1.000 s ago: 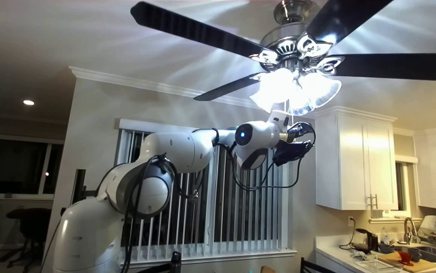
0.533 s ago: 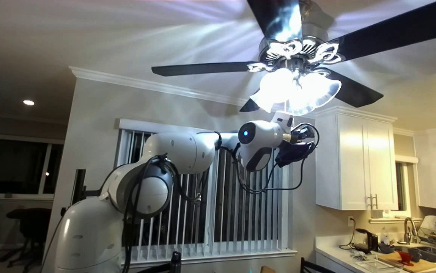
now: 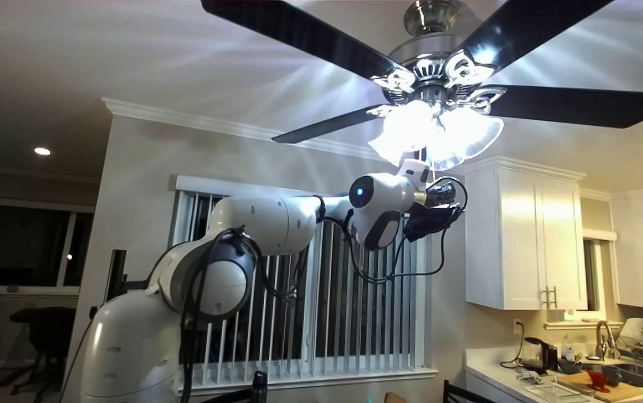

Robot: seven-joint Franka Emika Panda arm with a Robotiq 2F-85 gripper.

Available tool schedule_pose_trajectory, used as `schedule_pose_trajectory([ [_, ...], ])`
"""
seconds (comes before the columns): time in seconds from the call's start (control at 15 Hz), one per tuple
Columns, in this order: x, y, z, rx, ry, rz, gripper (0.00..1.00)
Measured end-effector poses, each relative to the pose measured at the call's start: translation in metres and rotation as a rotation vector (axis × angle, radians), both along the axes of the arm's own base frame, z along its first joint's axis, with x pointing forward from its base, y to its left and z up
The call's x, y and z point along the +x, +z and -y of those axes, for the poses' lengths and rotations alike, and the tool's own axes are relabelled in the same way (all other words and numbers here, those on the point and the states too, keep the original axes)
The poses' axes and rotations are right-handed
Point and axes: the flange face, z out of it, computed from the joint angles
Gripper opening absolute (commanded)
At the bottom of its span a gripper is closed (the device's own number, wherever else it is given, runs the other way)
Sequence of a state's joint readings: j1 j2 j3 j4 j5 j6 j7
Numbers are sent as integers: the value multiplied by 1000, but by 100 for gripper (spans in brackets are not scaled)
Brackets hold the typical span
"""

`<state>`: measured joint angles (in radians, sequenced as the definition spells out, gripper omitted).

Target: Pull the longer cord of the ceiling lamp

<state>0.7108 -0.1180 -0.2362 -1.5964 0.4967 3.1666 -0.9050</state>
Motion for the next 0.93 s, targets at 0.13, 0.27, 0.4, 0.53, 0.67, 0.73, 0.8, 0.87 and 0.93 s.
schedule_pose_trajectory([
  [0.13,-1,1,-1,-3,1,-1,2],
  [0.27,1,0,-1,-21,1,-12,2],
  [0.4,6,-4,2,-49,-7,-34,2],
  [0.53,9,-6,6,-78,-23,-59,2],
  [0.67,7,-4,8,-93,-30,-74,2],
  [0.73,5,-3,8,-97,-27,-82,8],
  [0.8,3,-2,5,-97,-20,-92,33],
  [0.87,-1,-1,2,-94,-10,-97,33],
  [0.93,-4,0,-1,-89,-1,-100,36],
])
